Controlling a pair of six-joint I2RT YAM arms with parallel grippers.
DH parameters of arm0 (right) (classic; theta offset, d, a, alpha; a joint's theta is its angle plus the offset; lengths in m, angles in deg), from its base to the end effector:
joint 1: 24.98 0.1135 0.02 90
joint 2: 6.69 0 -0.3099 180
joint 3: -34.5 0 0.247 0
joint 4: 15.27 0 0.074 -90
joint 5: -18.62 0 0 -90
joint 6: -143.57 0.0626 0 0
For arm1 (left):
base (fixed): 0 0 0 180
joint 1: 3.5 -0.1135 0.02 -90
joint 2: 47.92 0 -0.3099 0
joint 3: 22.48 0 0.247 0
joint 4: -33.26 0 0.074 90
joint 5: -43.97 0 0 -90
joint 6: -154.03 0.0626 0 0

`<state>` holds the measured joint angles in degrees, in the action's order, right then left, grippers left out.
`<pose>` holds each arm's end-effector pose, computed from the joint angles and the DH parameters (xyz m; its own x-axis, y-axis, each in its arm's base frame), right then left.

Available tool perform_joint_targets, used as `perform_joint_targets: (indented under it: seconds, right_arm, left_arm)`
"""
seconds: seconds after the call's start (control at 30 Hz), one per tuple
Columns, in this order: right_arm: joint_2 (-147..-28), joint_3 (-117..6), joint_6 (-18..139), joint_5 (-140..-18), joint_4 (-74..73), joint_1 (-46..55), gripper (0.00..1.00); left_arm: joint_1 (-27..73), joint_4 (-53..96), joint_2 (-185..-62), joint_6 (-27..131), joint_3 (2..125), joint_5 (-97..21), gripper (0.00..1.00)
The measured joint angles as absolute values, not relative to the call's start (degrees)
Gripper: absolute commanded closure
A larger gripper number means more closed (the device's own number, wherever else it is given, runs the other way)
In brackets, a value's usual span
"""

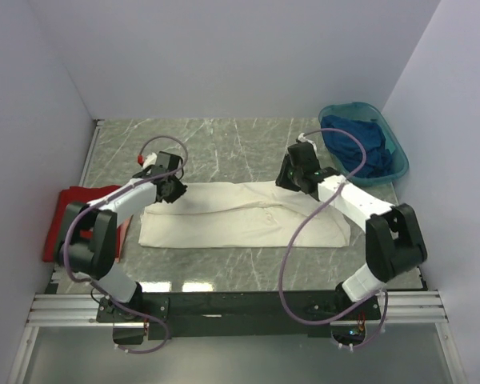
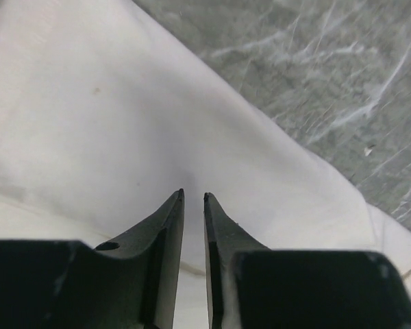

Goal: Fold and stack the t-shirts
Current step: Fold the tshirt

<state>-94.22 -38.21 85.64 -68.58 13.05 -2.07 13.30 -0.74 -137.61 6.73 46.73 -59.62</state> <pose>0.3190 0.1315 0.2666 -0.7227 0.2703 -0.6361 0.0328 0.9327 0.3591 0.3183 -0.0807 0.2272 -0.5474 -0.6892 -0.4748 -0.5745 0.7220 -0.3856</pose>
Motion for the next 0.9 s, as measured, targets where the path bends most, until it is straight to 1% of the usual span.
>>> perform_joint_targets:
  seconds: [0.17,0.43,0.7,0.9]
  right_arm:
    - [-99.7,-41.71,84.75,-63.72,15.59,-2.46,0.62]
    - [-106.57,-47.98,82.82,-62.83,18.74,-3.16,0.56]
    - [-112.75,-50.71,82.21,-62.85,19.92,-2.72,0.55]
    - [-114.35,-51.28,82.3,-62.85,20.2,-1.85,0.55]
  left_arm:
    - [15.18,-0.35,-142.37,7.3,47.47,-58.66,0.77]
    - [16.12,1.12,-142.77,7.67,47.45,-57.11,0.77]
    - [16.62,1.86,-143.42,7.89,47.43,-56.12,0.78]
    - [16.64,1.99,-143.44,8.44,47.43,-56.1,0.78]
